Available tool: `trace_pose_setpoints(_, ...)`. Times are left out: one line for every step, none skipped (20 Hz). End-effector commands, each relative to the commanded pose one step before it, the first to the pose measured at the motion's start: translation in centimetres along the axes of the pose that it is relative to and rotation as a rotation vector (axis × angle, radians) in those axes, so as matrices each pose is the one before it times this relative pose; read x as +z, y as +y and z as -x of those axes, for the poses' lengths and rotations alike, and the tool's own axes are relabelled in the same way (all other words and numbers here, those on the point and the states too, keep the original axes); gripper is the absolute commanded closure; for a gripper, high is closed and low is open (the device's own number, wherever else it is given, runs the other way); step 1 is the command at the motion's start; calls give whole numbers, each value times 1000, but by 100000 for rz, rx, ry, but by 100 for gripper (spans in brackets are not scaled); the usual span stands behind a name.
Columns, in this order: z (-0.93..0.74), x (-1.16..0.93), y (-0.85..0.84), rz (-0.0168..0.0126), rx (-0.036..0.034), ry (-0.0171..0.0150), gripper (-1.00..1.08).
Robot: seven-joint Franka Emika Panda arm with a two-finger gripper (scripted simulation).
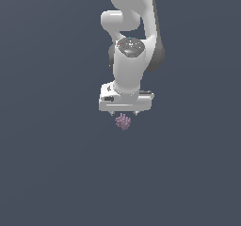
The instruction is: Pick up the object and move it to a goal position.
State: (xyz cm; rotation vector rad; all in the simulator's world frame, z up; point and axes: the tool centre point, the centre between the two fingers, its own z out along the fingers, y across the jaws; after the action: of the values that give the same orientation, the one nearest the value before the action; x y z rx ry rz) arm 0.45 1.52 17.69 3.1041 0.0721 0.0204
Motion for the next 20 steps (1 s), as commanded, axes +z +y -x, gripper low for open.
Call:
trace_pose_setpoints(0,0,1,0,0,0,-92)
trace_pose_setpoints(-8,-21,-27,-66,16,10,-92)
trace_pose_setpoints(-25,-60,-75,-199,52,26,-92)
trace_pose_setpoints(-40,-99,-120,-332,84,43,-92)
trace_pose_setpoints(-55,-137,-169,-457,110,59,-92)
trace_pose_setpoints(-68,-173,-214,-587,131,74,-92)
trace_pose_setpoints(-70,-180,-228,-609,120,76,-92)
trace_pose_setpoints(-53,-139,-179,-479,77,58,-92)
trace_pose_setpoints(-37,-97,-128,-341,37,41,-92)
trace_pose_setpoints(-21,-56,-75,-206,4,24,-92)
trace_pose_setpoints(-5,-15,-23,-66,-20,7,-92)
trace_pose_setpoints(9,22,33,68,-10,-8,-92)
trace_pose_setpoints(7,21,34,117,73,-12,-92)
trace_pose_setpoints(-1,-2,12,17,67,0,-92)
trace_pose_setpoints(2,5,-16,-14,-97,-1,-92)
trace_pose_setpoints(8,19,8,-9,-195,-3,-92)
trace_pose_setpoints(14,36,1,-6,-352,-7,-92)
trace_pose_setpoints(20,52,6,3,-488,-11,-92)
trace_pose_setpoints(27,69,14,10,-617,-15,-92)
trace_pose_setpoints(34,85,17,16,-756,-19,-92)
